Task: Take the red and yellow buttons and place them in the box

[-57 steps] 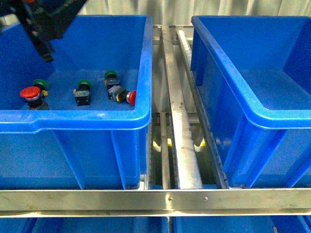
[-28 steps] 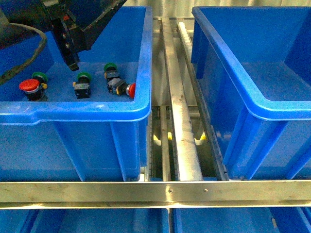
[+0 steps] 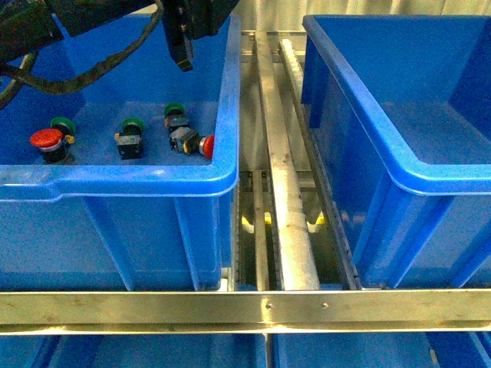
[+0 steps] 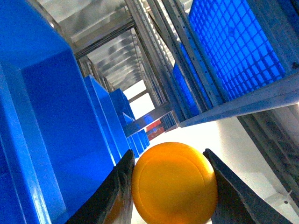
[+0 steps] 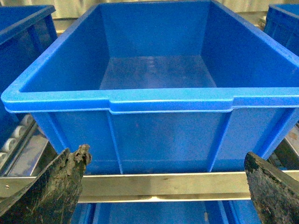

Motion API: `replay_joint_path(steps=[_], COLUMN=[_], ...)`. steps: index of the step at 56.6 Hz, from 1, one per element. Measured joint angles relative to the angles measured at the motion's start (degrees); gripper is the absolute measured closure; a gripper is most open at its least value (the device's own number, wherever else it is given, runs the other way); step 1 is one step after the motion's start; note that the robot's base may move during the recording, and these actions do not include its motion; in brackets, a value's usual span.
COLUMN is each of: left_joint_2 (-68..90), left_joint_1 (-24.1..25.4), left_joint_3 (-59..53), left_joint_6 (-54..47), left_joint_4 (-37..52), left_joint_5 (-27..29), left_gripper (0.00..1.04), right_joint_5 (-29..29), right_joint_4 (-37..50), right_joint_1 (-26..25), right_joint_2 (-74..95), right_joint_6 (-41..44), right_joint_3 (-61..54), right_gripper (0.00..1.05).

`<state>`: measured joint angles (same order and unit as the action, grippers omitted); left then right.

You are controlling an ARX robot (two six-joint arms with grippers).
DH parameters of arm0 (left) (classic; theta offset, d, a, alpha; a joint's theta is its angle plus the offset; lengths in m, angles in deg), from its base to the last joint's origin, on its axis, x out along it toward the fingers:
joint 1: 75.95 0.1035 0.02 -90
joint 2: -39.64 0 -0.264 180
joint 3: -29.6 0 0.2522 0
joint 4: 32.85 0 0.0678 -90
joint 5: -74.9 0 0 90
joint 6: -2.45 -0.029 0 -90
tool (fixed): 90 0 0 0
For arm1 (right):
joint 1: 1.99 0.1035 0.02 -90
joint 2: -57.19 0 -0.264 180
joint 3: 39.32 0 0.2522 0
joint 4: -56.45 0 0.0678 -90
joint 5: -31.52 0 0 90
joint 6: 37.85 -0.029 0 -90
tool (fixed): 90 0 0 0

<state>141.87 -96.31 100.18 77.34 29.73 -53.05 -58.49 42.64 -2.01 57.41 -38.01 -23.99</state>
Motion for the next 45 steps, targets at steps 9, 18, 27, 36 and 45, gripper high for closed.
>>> replay_joint_path(steps=[9,18,27,36,45], left_joint_2=[-3.63,-5.79,-6.36,-6.69,-6.64], left_joint_1=[0.59,0.50,0.52,0.04,-0.68], left_joint_3=[-1.66,-2.78,-3.28,-3.28,-3.28], left_joint_6=[-0.96,-2.08,-3.21,-4.02,-4.68], left_joint_4=[-0.83,-2.34,-3.50,-4.24,-4.35], left_joint_5=[-0.42,-1.03,-0.81,-0.81,0.13], left_gripper=[0.71,0.71,0.71,0.71,0.71], right_joint_5=[-4.90,-13.92,-8.07,0.20,1.16], right_joint_4=[5.57,58.25,55.30,41.99,42.14], right_joint_1=[0.79,-3.32,-7.21,-13.86,-12.09], right_joint_2=[2.40,34.23,38.40,45.22,51.43], right_joint_6=[2.38,16.57,7.08,-18.78,-51.19], right_joint_3=[-0.68,2.51,16.90,26.84,29.77], right_gripper=[0.06,0.06,0.06,0.06,0.06])
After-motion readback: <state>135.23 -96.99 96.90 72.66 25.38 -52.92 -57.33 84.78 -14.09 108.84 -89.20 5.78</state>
